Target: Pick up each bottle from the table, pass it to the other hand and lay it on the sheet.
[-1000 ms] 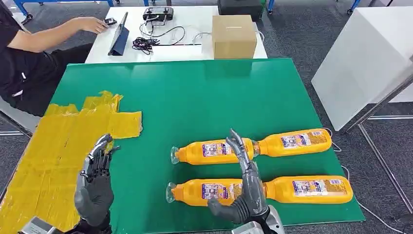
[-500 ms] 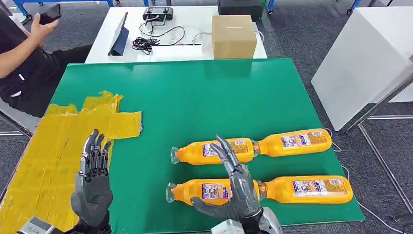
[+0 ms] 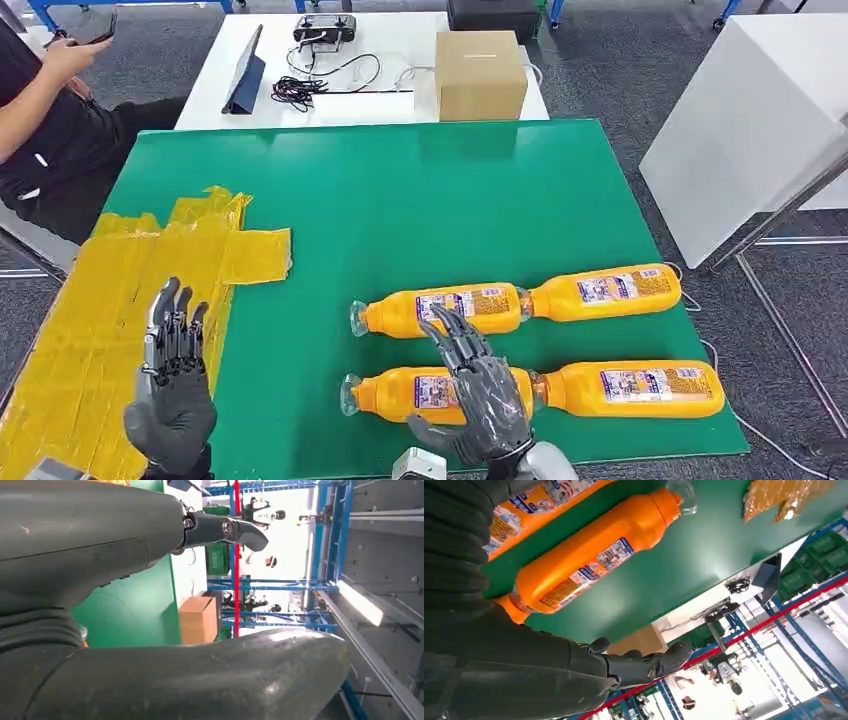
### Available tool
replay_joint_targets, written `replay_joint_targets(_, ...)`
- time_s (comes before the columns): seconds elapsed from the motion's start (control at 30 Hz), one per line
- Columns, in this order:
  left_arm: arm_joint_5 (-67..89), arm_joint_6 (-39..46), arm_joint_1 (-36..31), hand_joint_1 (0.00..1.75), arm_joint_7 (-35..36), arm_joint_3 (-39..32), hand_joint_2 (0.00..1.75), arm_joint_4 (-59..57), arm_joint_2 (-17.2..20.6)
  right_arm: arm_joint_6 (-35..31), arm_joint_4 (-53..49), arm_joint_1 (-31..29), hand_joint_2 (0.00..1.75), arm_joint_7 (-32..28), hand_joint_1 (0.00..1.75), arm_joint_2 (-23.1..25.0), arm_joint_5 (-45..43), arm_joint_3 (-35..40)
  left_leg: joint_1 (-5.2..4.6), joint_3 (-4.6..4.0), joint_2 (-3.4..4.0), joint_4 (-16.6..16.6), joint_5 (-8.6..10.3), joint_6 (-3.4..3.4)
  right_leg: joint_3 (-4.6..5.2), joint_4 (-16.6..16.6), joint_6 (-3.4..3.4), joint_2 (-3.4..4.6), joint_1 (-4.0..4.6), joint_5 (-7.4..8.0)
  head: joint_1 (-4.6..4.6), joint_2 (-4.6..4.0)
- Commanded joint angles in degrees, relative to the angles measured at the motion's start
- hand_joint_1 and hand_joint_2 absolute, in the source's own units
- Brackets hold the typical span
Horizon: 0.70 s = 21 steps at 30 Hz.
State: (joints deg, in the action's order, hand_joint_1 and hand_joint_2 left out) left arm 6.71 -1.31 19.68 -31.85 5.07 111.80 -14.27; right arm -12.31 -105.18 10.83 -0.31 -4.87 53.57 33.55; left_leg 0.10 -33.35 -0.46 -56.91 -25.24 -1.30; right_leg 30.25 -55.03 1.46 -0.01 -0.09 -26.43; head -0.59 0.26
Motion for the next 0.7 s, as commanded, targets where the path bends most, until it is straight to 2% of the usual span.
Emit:
replay_joint_targets(0.03, 0.14, -0.29, -0.18, 0.0, 0.26, -2.15, 0.0, -0.82, -0.87, 0.51, 2.63, -1.7, 1.75, 0.82, 0.0, -2.47, 0.2, 1.62, 0.03, 0.22, 0.1, 0.07, -0.04, 0.05, -0.22, 0.11, 0.01, 0.06, 0.03, 0.0, 0.0, 0.0)
replay_joint_targets(0.3, 0.12, -1.81, 0.33, 0.0, -0.14, -4.16, 0.0, -0.75, -1.71, 2.37, 1.37, -0.79, 1.75, 5.74, 0.0, -6.88, -1.42, 3.98, 0.05, 0.33, 0.12, 0.07, -0.11, 0.04, -0.36, 0.16, 0.03, 0.08, 0.05, -0.04, 0.0, 0.0)
replay_joint_targets(0.43, 0.04, -2.59, 0.58, 0.0, -0.14, -5.17, 0.0, -0.37, -2.24, 3.92, 1.59, -0.61, 1.75, 10.79, 0.0, -9.44, 1.23, 5.31, 0.04, 0.21, 0.08, 0.05, -0.06, 0.04, -0.24, 0.12, 0.02, 0.04, 0.03, -0.02, 0.0, 0.0)
replay_joint_targets(0.5, 0.02, -3.06, 0.6, 0.0, -0.08, -5.56, 0.0, -0.28, -2.51, 5.8, 2.62, -0.89, 1.75, 14.39, 0.0, -9.71, 1.88, 4.98, 0.01, 0.1, 0.05, 0.05, -0.02, 0.02, -0.11, 0.08, 0.02, 0.03, 0.0, 0.01, 0.0, 0.0)
replay_joint_targets(0.57, 0.19, -3.5, 0.34, 0.0, 0.71, -5.58, 0.0, 0.19, -2.76, 6.08, 4.04, -1.84, 1.75, 15.95, 0.0, -8.61, 2.89, 4.24, 0.06, 0.35, 0.14, 0.07, -0.11, 0.06, -0.37, 0.16, 0.02, 0.09, 0.06, -0.04, 0.0, 0.0)
replay_joint_targets(0.7, 0.22, -3.32, 0.07, 0.0, 1.99, -5.21, 0.0, 0.89, -2.67, 7.43, 4.21, -2.54, 1.75, 16.93, 0.0, -7.35, 3.47, 3.55, 0.04, 0.09, 0.1, 0.03, -0.02, 0.04, -0.08, 0.07, 0.0, 0.08, 0.04, 0.02, 0.0, 0.0)
